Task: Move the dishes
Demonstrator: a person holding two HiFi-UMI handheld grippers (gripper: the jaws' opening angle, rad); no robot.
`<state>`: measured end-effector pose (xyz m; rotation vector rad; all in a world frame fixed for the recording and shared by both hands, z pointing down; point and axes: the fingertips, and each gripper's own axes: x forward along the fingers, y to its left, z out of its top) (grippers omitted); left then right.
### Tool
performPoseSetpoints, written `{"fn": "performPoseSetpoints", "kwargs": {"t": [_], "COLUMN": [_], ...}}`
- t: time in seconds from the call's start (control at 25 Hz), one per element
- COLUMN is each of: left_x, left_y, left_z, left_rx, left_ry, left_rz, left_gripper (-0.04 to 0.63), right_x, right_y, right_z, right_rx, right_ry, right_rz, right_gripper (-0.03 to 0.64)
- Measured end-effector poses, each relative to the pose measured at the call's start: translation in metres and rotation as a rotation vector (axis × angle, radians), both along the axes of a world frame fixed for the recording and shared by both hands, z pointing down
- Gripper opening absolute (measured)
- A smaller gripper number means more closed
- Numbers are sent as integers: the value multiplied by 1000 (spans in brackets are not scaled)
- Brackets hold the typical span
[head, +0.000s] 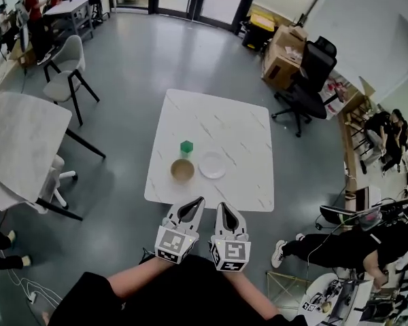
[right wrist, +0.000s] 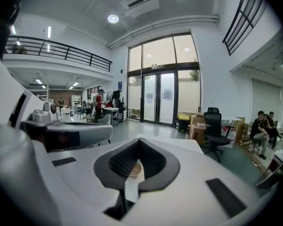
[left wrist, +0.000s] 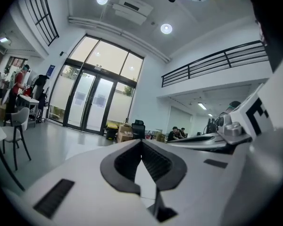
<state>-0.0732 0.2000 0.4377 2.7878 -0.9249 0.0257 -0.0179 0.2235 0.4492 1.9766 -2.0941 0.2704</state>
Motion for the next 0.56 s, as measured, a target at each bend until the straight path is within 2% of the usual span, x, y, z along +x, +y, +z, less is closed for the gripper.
{"fn": "performPoseSetpoints", "kwargs": {"t": [0.16, 0.36, 0.56], "left_x": [12, 14, 14], "left_y": [8, 9, 12], "left_z": [-4, -6, -6], "left_rx": [29, 50, 66], "left_ry": [-3, -14, -24], "left_rz": [20, 20, 30], "left_gripper": [17, 17, 17], "right_x": [8, 0, 4], "right_y": [7, 7, 7], "right_z": [0, -2, -1], "right_rx": [10, 16, 19], "right_ry": [6, 16, -4], "right_rz": [4, -38, -20], "right_gripper": [17, 17, 17]}}
